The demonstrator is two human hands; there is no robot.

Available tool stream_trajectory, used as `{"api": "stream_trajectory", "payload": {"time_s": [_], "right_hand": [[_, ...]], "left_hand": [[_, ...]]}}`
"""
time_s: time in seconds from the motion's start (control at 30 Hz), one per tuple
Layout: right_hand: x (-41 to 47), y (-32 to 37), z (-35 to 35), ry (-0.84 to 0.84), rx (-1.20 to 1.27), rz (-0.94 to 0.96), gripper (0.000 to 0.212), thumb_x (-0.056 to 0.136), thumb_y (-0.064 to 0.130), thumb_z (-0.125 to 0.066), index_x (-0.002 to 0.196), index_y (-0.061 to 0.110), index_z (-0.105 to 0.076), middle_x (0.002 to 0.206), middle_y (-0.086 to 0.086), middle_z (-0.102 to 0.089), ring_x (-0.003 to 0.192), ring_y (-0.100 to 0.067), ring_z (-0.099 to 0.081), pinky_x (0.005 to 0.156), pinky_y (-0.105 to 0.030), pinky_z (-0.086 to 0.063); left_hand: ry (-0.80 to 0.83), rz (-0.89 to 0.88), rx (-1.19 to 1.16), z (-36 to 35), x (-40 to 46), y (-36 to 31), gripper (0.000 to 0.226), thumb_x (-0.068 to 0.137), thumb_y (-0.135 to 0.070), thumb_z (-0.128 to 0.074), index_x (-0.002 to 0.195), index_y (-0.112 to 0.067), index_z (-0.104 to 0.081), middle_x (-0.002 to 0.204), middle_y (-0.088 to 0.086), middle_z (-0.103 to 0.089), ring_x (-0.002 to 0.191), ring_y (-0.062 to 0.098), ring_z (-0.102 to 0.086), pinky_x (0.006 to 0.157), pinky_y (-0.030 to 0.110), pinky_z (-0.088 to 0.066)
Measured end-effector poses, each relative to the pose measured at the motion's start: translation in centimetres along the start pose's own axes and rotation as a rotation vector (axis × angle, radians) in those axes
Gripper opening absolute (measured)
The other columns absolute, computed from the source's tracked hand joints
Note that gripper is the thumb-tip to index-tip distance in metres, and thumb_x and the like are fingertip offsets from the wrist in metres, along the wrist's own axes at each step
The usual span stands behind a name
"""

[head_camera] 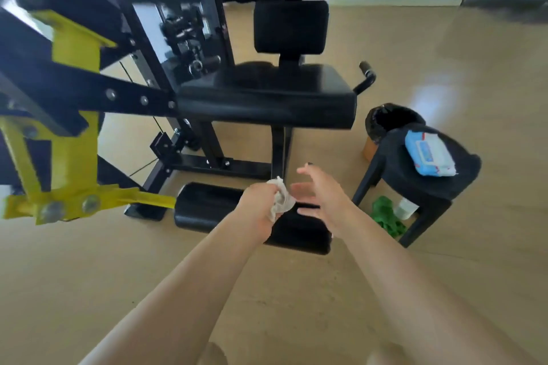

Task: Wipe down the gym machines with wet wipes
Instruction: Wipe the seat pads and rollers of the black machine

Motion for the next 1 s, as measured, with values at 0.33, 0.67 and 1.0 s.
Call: {"api": "stream_trajectory", "payload": {"time_s": [0.33,0.67,1.0], "right_hand": [[-14.4,17.1,-0.8,0.166,-0.174,-0.055,0.052,0.104,0.060,-0.038,0.109,0.018,-0.069,0.106,-0.005,-0.076,0.105,-0.021,-0.071,0.100,-0.043,-0.054],[-21.0,27.9,-1.3,-0.050,-0.268,0.234,0.053,0.103,0.047,-0.051,0.065,0.012,-0.040,0.065,-0.009,-0.042,0.064,-0.022,-0.043,0.064,-0.035,-0.035],[-23.3,31.3,-0.8,-0.014,-0.192,0.036,0.057,0.101,0.060,-0.044,0.091,0.009,-0.066,0.093,-0.012,-0.072,0.091,-0.026,-0.070,0.084,-0.043,-0.059]], "left_hand": [[0.302,0.082,0.252,-0.6,-17.3,-15.0,0.018,0.094,-0.017,-0.063,0.106,-0.009,-0.073,0.099,0.010,-0.077,0.092,0.020,-0.075,0.078,0.031,-0.060],[0.425,0.027,0.483,-0.5,-27.6,-25.7,0.026,0.090,-0.017,-0.067,0.115,-0.009,-0.065,0.110,0.013,-0.073,0.093,0.019,-0.073,0.080,0.031,-0.060],[0.302,0.002,0.511,-0.8,-31.0,-29.0,0.051,0.097,-0.056,-0.049,0.106,-0.011,-0.070,0.088,0.004,-0.068,0.075,0.015,-0.062,0.067,0.027,-0.055]]}}
Point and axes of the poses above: each hand's wrist, its own x-axis towards the middle knuckle, its own z-axis out of the back of the hand, y = z × x, the point moved 1 cm from there along x, towards the middle knuckle
